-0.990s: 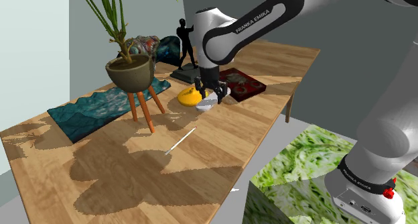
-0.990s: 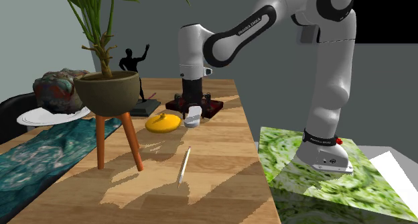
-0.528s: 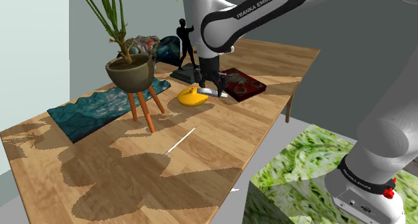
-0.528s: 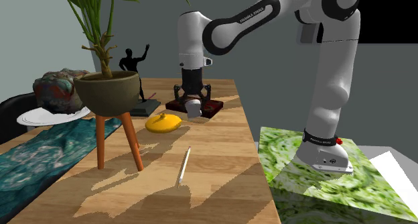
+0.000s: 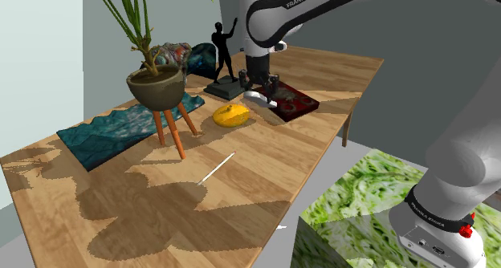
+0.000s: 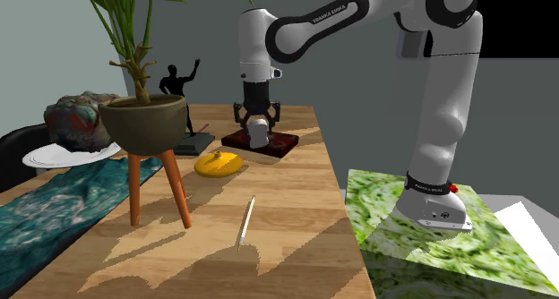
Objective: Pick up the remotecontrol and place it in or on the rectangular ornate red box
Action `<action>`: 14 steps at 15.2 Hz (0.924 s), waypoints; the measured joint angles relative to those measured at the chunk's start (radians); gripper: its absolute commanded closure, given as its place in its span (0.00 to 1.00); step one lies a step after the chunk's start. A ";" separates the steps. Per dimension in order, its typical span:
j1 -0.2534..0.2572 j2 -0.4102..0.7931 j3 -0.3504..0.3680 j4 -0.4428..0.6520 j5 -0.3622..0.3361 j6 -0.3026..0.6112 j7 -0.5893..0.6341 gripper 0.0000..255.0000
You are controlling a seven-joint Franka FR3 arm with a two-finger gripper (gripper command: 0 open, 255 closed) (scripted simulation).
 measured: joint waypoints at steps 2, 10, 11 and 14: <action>-0.023 0.007 -0.019 0.013 -0.002 -0.003 -0.042 1.00; -0.107 0.087 -0.094 0.118 -0.038 -0.031 -0.195 1.00; -0.118 0.103 -0.105 0.143 -0.045 -0.042 -0.215 1.00; -0.147 0.136 -0.129 0.176 -0.057 -0.047 -0.265 1.00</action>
